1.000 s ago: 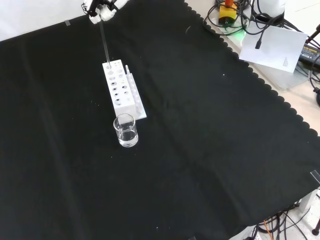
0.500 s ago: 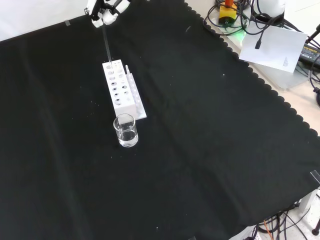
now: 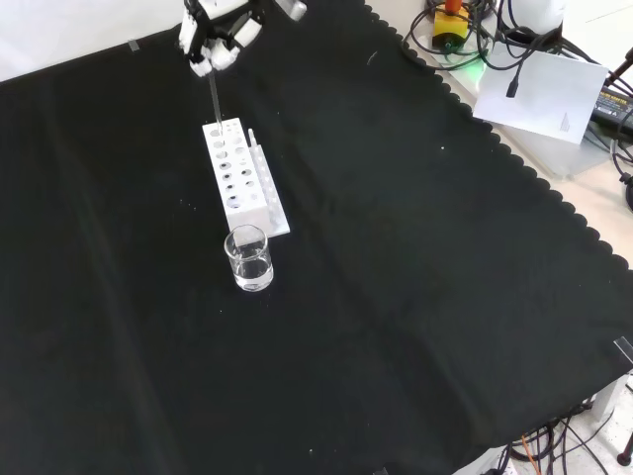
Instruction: Put the glass rod back on the white test tube rack.
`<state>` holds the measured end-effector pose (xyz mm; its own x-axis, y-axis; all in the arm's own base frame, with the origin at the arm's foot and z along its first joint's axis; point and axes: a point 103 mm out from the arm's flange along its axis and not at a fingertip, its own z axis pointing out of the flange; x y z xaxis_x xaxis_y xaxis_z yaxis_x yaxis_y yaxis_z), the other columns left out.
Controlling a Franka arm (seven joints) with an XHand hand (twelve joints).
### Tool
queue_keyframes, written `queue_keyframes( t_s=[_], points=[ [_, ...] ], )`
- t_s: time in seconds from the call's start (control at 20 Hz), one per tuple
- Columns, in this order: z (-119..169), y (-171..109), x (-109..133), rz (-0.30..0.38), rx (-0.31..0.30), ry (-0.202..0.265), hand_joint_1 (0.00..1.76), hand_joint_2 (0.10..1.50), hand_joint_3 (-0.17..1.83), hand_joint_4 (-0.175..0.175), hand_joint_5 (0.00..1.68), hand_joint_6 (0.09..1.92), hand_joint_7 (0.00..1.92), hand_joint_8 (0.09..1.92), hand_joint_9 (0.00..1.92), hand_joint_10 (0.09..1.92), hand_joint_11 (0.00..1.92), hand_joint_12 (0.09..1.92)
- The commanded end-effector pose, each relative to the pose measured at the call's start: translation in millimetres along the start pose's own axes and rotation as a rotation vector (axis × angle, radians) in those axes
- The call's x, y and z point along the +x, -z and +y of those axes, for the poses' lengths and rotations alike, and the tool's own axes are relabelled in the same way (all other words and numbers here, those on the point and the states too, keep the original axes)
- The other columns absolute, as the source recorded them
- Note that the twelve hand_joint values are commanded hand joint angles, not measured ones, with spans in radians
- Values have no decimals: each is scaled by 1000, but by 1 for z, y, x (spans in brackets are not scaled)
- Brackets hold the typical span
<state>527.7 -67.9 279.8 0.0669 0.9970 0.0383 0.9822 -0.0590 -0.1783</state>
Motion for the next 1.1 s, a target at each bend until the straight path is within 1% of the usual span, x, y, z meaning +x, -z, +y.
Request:
queue_keyframes(
  t_s=[0.05,0.2,0.35,0.6,0.8,0.85,0.9,0.95,1.0,1.05,1.1],
  points=[
    [11,-17,2,2,15,2,1366,1192,0,-175,728,922,766,1357,916,1440,1552,760],
    [12,-21,-2,8,17,-5,1366,1192,0,-175,728,922,766,1357,916,1441,1552,761],
    [12,-25,-5,3,16,-4,1366,1192,0,-175,728,922,766,1357,916,1441,1551,762],
    [10,-29,-10,14,12,-7,1366,1192,0,-175,728,923,766,1357,916,1441,1551,763],
    [9,-31,-10,13,26,3,1366,1192,0,-175,728,923,766,1357,916,1442,1552,763],
    [8,-31,-11,11,29,6,1383,1170,-63,-175,841,758,866,1231,1029,1297,1567,730],
    [8,-30,-11,14,29,6,1356,1143,-91,-175,950,652,994,1123,1232,1118,1588,700],
    [7,-28,-11,17,34,8,1333,1118,-92,-175,1020,590,1084,1049,1393,963,1607,671],
    [8,-27,-11,25,38,9,1319,1098,-84,-175,1065,550,1142,997,1496,854,1623,640],
    [8,-25,-10,28,51,14,1356,1080,-116,-175,1105,480,1197,836,1484,770,1627,604],
    [9,-23,-7,24,64,18,1464,1019,-143,-175,1073,516,1173,759,1482,579,1627,562]
  ],
)
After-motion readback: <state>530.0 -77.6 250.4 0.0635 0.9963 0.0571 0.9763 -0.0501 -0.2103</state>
